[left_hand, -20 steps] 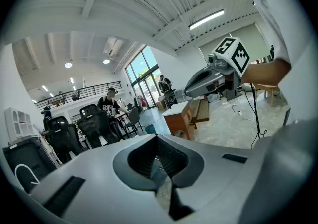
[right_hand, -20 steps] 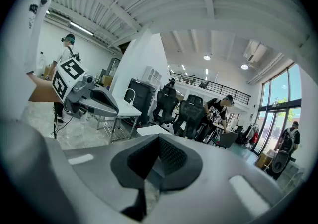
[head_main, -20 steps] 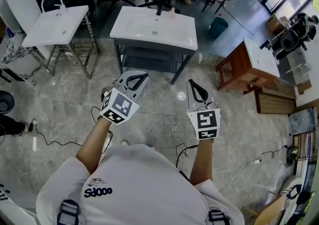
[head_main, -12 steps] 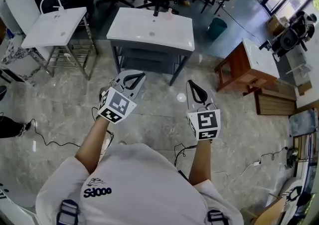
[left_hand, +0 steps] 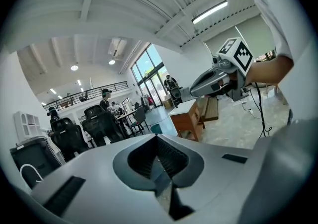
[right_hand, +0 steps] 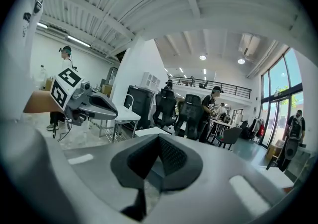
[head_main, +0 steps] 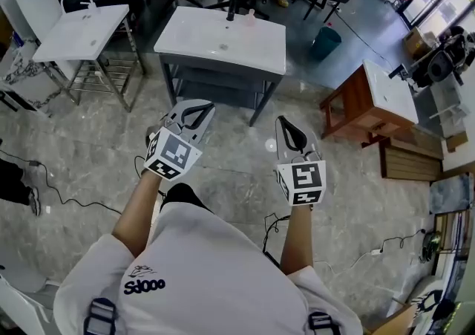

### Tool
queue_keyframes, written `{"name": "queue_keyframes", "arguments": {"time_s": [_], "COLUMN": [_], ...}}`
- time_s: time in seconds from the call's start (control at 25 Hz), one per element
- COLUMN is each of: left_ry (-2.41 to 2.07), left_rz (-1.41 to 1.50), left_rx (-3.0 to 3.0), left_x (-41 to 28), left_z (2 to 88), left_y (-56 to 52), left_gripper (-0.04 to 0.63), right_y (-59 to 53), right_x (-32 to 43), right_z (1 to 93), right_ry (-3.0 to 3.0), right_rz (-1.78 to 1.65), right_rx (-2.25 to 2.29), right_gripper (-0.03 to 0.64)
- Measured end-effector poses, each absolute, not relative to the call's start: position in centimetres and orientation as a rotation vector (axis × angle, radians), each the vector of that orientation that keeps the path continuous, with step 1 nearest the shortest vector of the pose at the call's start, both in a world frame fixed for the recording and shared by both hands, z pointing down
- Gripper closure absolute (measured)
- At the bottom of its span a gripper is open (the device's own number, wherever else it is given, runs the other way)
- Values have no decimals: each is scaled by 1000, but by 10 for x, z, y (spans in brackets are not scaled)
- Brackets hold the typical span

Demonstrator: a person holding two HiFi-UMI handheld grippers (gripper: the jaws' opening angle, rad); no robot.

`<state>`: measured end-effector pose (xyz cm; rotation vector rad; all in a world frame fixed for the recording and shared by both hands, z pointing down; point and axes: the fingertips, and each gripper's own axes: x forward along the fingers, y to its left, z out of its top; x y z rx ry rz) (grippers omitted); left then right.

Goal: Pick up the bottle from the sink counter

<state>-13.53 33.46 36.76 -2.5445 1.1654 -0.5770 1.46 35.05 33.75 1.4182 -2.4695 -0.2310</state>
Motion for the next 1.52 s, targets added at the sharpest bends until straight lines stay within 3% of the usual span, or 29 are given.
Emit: {"name": "queue_keyframes", "arguments": {"time_s": [0.44,1.52], "left_ry": [1179,1078], "left_rz": [-575,-565], "left_rx": [-2582,-2672], "left_x": [-118,-101], "left_z": [377,387], "left_y": [283,-5], "left_gripper": [592,593], "right_y": [307,35], "right_x": [36,32], "right_z": [341,354], "right_ry": [-2618,-2487], "right_rz": [-54,-46], "right_rx": [1418,1463], "right_gripper": [607,607]}}
